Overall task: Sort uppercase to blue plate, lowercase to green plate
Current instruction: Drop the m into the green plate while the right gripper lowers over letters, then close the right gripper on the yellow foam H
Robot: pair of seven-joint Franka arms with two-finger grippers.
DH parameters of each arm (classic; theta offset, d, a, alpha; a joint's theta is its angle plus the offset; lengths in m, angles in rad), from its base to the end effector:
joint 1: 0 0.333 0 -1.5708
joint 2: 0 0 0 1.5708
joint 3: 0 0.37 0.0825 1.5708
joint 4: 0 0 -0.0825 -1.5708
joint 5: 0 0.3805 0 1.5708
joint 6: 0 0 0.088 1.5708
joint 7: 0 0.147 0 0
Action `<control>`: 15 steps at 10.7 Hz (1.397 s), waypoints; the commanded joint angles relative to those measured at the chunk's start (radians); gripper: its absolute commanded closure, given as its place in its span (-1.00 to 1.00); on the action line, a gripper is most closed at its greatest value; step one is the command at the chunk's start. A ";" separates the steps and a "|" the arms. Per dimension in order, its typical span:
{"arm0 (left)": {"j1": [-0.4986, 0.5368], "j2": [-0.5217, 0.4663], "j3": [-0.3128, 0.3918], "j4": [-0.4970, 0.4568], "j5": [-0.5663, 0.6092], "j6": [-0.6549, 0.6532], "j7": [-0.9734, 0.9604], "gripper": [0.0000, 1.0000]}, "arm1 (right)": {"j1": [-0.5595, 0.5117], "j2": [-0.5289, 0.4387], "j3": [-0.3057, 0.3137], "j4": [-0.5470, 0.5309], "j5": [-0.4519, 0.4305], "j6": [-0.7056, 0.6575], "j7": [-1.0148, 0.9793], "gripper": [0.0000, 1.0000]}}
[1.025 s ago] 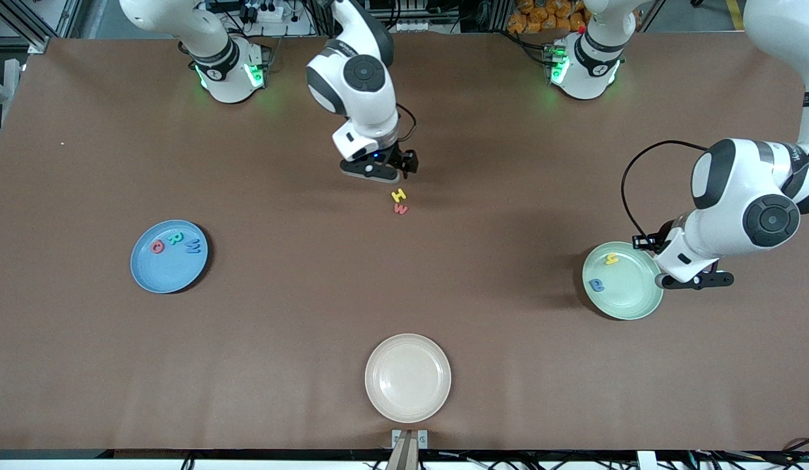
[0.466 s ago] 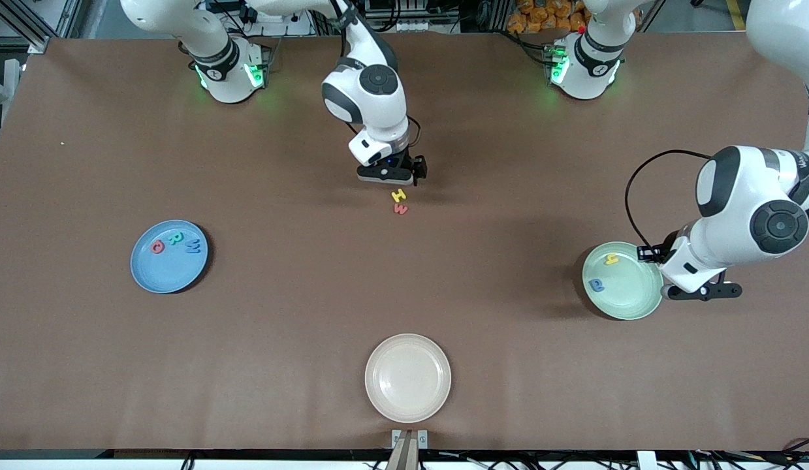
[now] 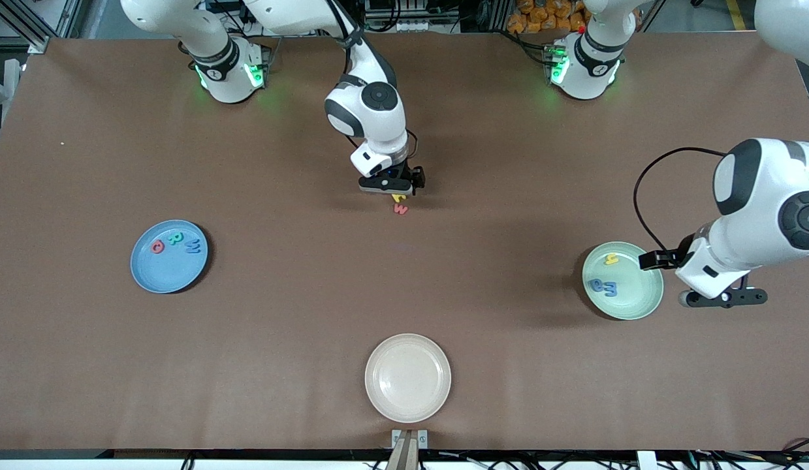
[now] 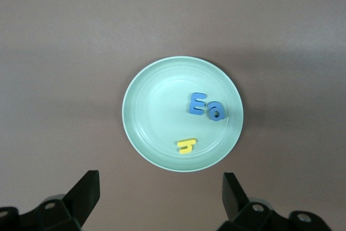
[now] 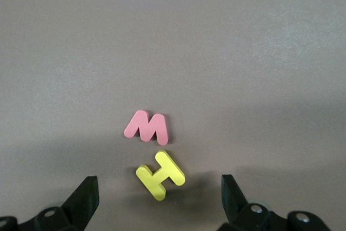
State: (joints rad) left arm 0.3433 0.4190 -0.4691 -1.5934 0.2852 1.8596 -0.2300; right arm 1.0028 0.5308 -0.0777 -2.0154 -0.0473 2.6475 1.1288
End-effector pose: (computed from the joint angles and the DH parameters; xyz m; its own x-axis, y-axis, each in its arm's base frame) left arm 0.6703 -0.0120 0.4148 0.9957 0.0377 -0.0849 0.0291 -0.9945 -0.1001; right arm 0.3850 0.5147 0.2051 0.9830 -0.1523 0.1023 -0.1465 -0.9872 -0.0624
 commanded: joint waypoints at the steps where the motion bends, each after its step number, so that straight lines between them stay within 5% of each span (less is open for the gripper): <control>1: 0.000 -0.028 -0.003 0.044 0.017 -0.048 0.009 -1.00 | -0.003 0.035 -0.001 0.096 -0.011 -0.108 0.023 -0.96; 6: 0.002 -0.092 -0.028 0.084 -0.006 -0.076 0.014 -1.00 | -0.003 0.090 -0.010 0.115 -0.009 -0.113 0.028 -0.96; 13: 0.002 -0.100 -0.075 0.147 -0.014 -0.155 0.000 -1.00 | -0.003 0.104 -0.008 0.144 0.027 -0.112 0.025 -0.36; 15: 0.003 -0.100 -0.077 0.148 -0.014 -0.155 0.000 -1.00 | -0.001 0.107 -0.008 0.144 0.030 -0.112 0.026 -0.35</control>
State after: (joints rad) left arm 0.3426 0.3294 -0.5424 -1.4526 0.2826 1.7254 -0.2308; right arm 1.0013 0.6164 -0.0881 -1.8955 -0.0302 2.5381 1.1427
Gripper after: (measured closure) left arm 0.000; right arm 0.326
